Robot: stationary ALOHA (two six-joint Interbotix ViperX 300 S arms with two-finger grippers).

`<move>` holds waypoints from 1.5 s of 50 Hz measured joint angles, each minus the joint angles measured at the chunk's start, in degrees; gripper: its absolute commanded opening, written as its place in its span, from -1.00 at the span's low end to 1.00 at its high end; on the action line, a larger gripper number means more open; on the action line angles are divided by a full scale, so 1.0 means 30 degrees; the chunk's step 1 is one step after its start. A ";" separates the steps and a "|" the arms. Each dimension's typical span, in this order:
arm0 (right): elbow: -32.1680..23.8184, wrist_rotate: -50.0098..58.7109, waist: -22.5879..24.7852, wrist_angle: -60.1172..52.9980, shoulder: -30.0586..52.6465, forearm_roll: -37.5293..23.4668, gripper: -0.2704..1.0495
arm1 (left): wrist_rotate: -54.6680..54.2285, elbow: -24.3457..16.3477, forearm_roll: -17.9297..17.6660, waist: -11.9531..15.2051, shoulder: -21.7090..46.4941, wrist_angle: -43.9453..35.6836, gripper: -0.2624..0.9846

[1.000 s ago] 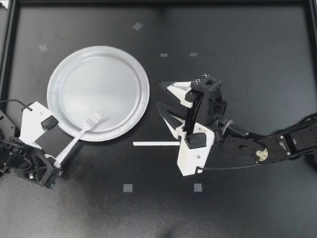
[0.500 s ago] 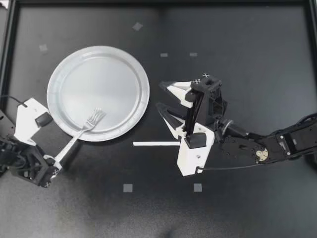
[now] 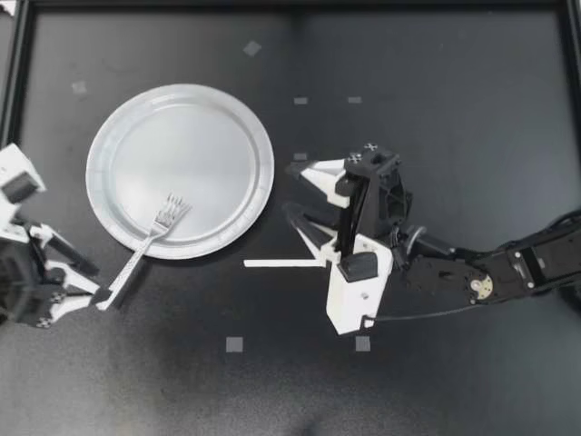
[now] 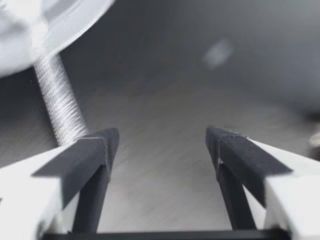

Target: Pick up the fork and place it on the plate.

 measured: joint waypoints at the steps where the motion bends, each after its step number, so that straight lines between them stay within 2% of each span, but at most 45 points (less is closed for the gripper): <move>1: 0.0000 0.0000 0.0000 0.0000 0.0000 0.0000 0.44 | 0.0000 -0.0234 0.0732 0.0000 -0.0557 -0.0381 0.50; 3: -0.0146 0.0322 0.0146 -0.0088 -0.0176 0.0029 0.44 | 0.0000 -0.0234 0.0732 0.0000 -0.0557 -0.0381 0.50; 4: -0.0146 0.0322 0.0146 -0.0088 -0.0176 0.0029 0.44 | -0.0029 -0.0557 0.1523 0.0000 -0.1055 -0.0732 0.50; 5: -0.0322 0.1172 0.0293 -0.0264 -0.0439 0.0059 0.44 | -0.0029 -0.0557 0.1523 0.0000 -0.1055 -0.0732 0.50; 6: -0.0322 0.1172 0.0293 -0.0264 -0.0439 0.0059 0.44 | 0.0000 -0.0879 0.2402 0.0029 -0.1318 -0.1084 0.50; 8: -0.0469 0.2285 0.0439 -0.0527 -0.0791 0.0088 0.44 | 0.0000 -0.0879 0.2402 0.0029 -0.1318 -0.1084 0.50; 9: -0.0469 0.2285 0.0439 -0.0527 -0.0791 0.0088 0.44 | 0.0000 -0.1260 0.3369 0.0146 -0.1377 -0.1494 0.50; 10: -0.0586 0.3369 0.0557 -0.0820 -0.1172 0.0088 0.44 | 0.0000 -0.1260 0.3369 0.0146 -0.1377 -0.1494 0.50; 11: -0.0586 0.3369 0.0557 -0.0820 -0.1172 0.0088 0.44 | 0.0029 -0.1670 0.4482 0.0234 -0.1377 -0.1787 0.50; 13: -0.0615 0.4687 0.0645 -0.1260 -0.1641 0.0117 0.44 | 0.0029 -0.1670 0.4482 0.0234 -0.1377 -0.1787 0.50; 14: -0.0615 0.4687 0.0645 -0.1260 -0.1641 0.0117 0.44 | 0.0029 -0.1963 0.5596 0.0293 -0.1406 -0.1904 0.50; 16: -0.0645 0.5801 0.0703 -0.1670 -0.2051 0.0088 0.44 | 0.0029 -0.1963 0.5596 0.0293 -0.1406 -0.1904 0.50; 18: -0.0645 0.6621 0.0762 -0.2051 -0.2344 0.0059 0.44 | 0.0029 -0.2432 0.7939 0.0322 -0.1406 -0.1963 0.50; 20: -0.0645 0.7412 0.0791 -0.2373 -0.2520 0.0059 0.44 | 0.0029 -0.2432 0.7939 0.0322 -0.1406 -0.1963 0.50; 21: -0.0645 0.7412 0.0791 -0.2373 -0.2520 0.0059 0.44 | 0.0088 -0.2461 0.9141 0.0352 -0.1377 -0.1992 0.50; 22: -0.0645 0.7412 0.0791 -0.2373 -0.2520 0.0059 0.44 | 0.0088 -0.2461 0.9141 0.0352 -0.1377 -0.1992 0.50; 23: -0.0645 0.8086 0.0791 -0.2666 -0.2520 0.0088 0.44 | 0.0059 -0.2461 1.0254 0.0352 -0.1377 -0.1963 0.50; 25: -0.0645 0.8818 0.0820 -0.2930 -0.2520 0.0088 0.44 | 0.0059 -0.2461 1.0254 0.0352 -0.1377 -0.1963 0.50; 26: -0.0645 0.8818 0.0820 -0.2930 -0.2520 0.0088 0.44 | 0.0059 -0.2461 1.1074 0.0352 -0.1260 -0.1963 0.50; 27: -0.0645 0.9727 0.0820 -0.3223 -0.2520 0.0088 0.44 | 0.0059 -0.2461 1.1074 0.0352 -0.1260 -0.1963 0.50; 28: -0.0645 0.9727 0.0820 -0.3223 -0.2520 0.0088 0.44 | 0.0059 -0.2373 1.1807 0.0352 -0.1084 -0.1992 0.50; 30: -0.0645 1.0664 0.0820 -0.3428 -0.2520 0.0088 0.44 | 0.0059 -0.2373 1.1807 0.0352 -0.1084 -0.1992 0.50; 31: -0.0645 1.1426 0.0820 -0.3516 -0.2461 0.0117 0.44 | 0.0059 -0.2197 1.2422 0.0352 -0.0762 -0.2021 0.50; 32: -0.0645 1.1426 0.0820 -0.3516 -0.2461 0.0117 0.44 | 0.0059 -0.2197 1.2422 0.0352 -0.0762 -0.2021 0.50; 35: -0.0586 1.2422 0.0850 -0.3516 -0.2373 0.0117 0.44 | 0.0059 -0.1992 1.3418 0.0352 -0.0146 -0.2080 0.50; 37: -0.0439 1.3184 0.0850 -0.3545 -0.2314 0.0088 0.44 | 0.0059 -0.1992 1.3418 0.0352 -0.0146 -0.2080 0.50; 40: -0.0322 1.4033 0.0850 -0.3545 -0.2314 0.0059 0.44 | 0.0059 -0.1934 1.4238 0.0352 0.0586 -0.2080 0.50; 49: -0.0322 1.4502 0.0850 -0.3545 -0.2256 0.0029 0.42 | 0.0059 -0.1992 1.5176 0.0352 0.1670 -0.2109 0.50; 75: -0.0469 1.4531 0.0850 -0.3545 -0.1172 0.0029 0.42 | 0.0000 -0.1318 1.5469 0.0352 0.1377 -0.2461 0.50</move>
